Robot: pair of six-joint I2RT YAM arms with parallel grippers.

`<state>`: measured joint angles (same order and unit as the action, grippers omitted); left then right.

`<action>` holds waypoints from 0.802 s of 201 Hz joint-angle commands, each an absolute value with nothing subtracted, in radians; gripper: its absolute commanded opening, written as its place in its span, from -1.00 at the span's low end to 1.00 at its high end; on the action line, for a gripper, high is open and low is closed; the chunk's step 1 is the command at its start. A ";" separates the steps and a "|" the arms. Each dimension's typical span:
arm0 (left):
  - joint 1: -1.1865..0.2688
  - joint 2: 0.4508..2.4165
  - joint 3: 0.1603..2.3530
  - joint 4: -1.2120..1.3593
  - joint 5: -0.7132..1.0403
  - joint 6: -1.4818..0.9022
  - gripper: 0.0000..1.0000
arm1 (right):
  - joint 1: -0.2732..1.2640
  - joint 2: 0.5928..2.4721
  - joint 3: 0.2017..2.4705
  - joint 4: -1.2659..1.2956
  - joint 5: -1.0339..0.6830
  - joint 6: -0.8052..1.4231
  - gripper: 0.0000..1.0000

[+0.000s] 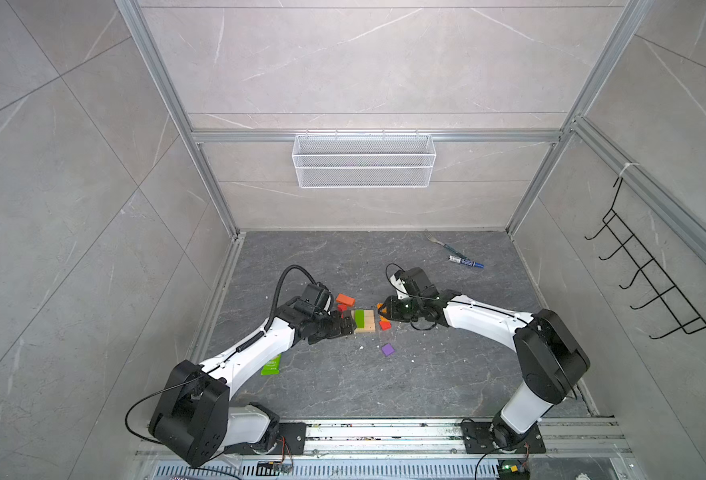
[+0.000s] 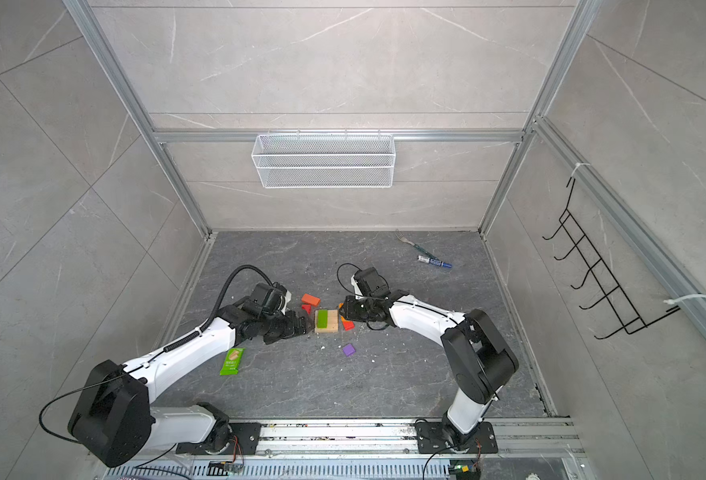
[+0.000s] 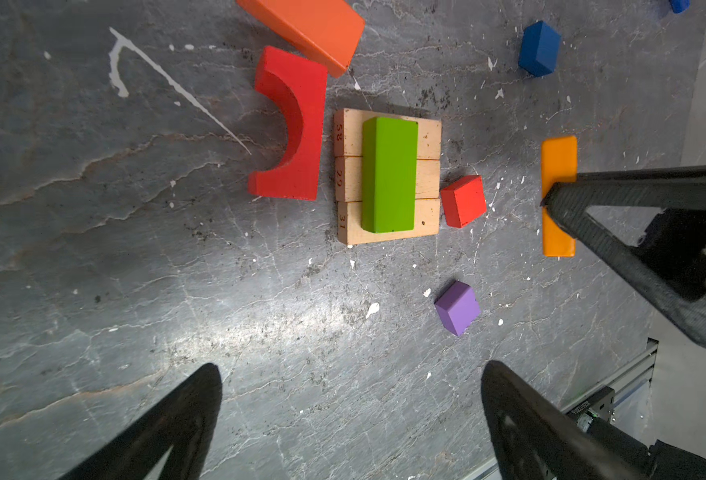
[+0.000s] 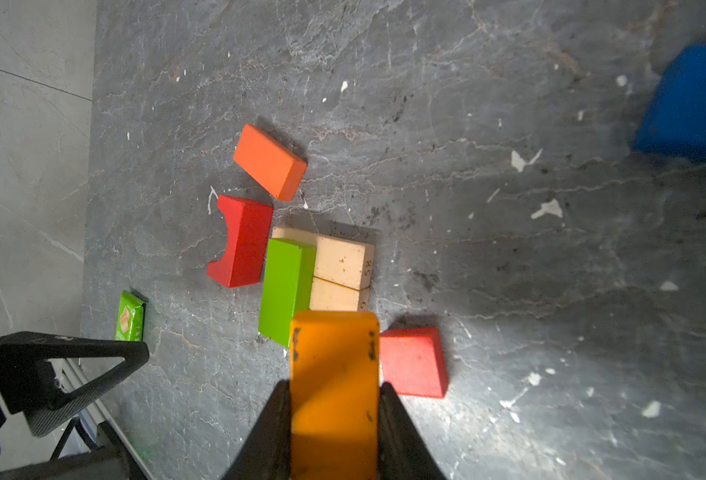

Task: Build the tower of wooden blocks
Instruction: 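Carry the orange bar with the right gripper beside the green bar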

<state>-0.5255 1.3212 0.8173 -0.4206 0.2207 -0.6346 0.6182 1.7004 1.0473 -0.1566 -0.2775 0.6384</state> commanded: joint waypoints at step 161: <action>-0.522 1.266 0.782 -0.391 0.228 -0.650 0.99 | 0.705 1.824 1.052 -0.003 -0.218 0.740 -1.00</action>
<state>-0.5255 1.3155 0.7868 -0.3958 0.2199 -0.6403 0.6952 1.7958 1.0264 -0.0238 -0.2516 0.7166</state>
